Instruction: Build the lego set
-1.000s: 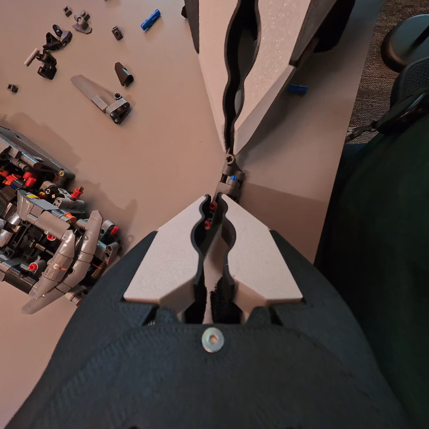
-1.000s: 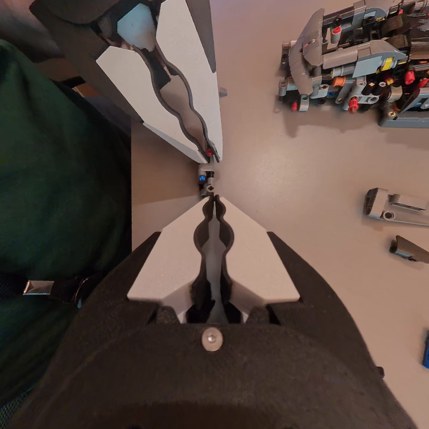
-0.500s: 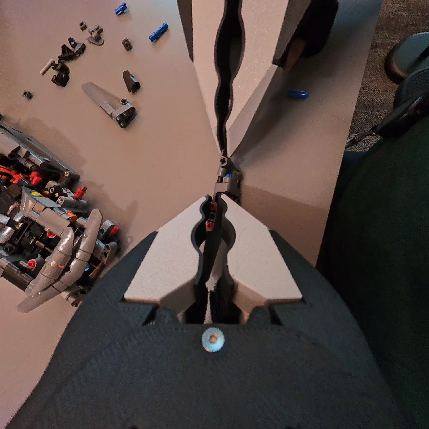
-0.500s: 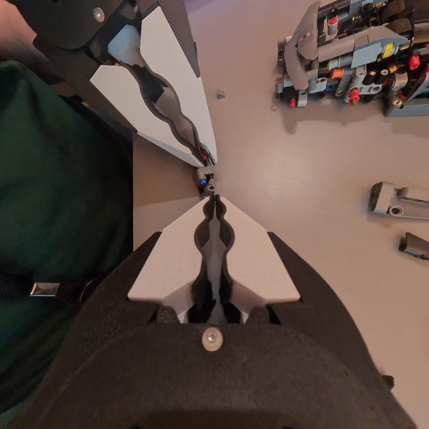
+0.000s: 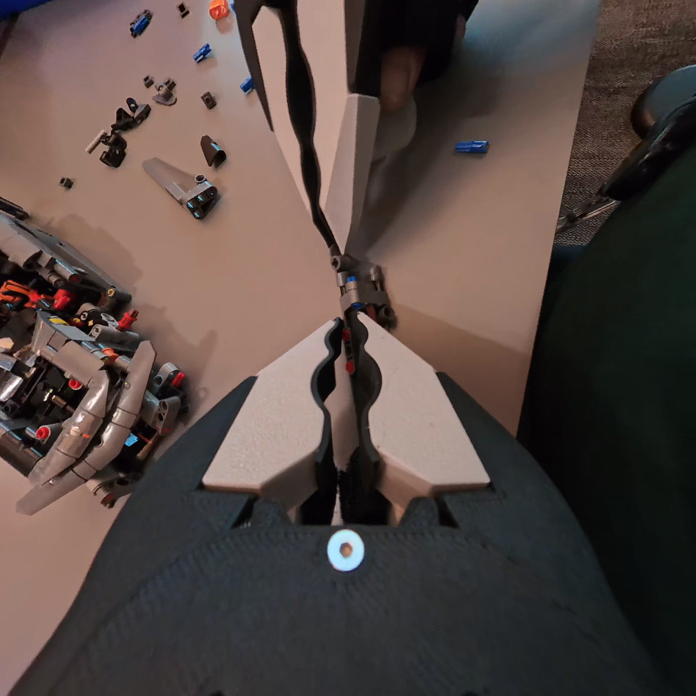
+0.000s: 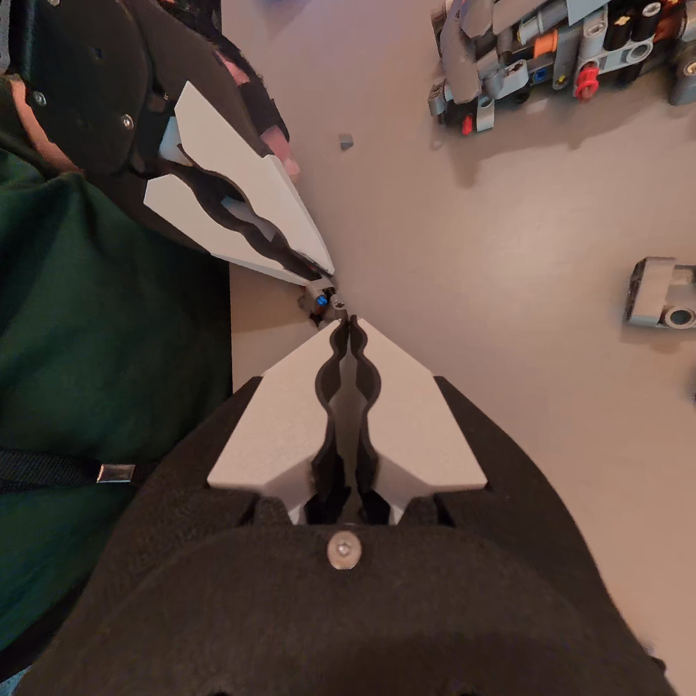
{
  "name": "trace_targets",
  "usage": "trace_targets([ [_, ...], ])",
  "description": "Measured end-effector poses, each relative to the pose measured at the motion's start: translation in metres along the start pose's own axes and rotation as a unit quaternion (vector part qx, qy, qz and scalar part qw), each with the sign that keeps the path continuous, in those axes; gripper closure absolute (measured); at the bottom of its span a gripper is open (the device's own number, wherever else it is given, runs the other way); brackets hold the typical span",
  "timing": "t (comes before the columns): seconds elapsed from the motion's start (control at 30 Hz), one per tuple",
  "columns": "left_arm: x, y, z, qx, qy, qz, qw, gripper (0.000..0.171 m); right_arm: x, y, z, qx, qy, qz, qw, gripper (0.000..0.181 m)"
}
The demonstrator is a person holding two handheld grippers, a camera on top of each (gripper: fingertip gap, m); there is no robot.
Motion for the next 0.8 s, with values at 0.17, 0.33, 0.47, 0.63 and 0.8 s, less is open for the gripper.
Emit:
trace_targets([
  [0.17,-0.0029,-0.0009,-0.0036,-0.012,0.003,0.004,1.0,0.171,-0.0046,-0.0023,0.0017,0.011,-0.013,0.004,1.0,0.181],
  [0.33,-0.0044,-0.0014,-0.0048,-0.022,0.002,0.011,1.0,0.17,-0.0072,-0.0039,0.0007,0.024,-0.024,0.002,0.999,0.181],
  [0.47,-0.0051,-0.0013,-0.0048,-0.021,0.002,0.015,1.0,0.17,-0.0076,-0.0045,0.0006,0.025,-0.028,0.001,0.999,0.181],
  [0.63,-0.0059,-0.0012,-0.005,-0.02,-0.001,0.019,1.0,0.171,-0.0077,-0.005,0.0009,0.025,-0.029,-0.001,0.999,0.181],
  [0.8,-0.0066,-0.0011,-0.0052,-0.02,-0.003,0.022,1.0,0.17,-0.0088,-0.0053,0.0015,0.028,-0.033,0.004,0.999,0.181],
])
Point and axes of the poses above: each gripper's, where its closed fingertips meet, y back along the fingers, z out of its top, x = y × z across the jaws, the point moved 10 cm from there along y, back along the fingers, and after that the axes turned 2 degrees about y, right-handed, at the moved point
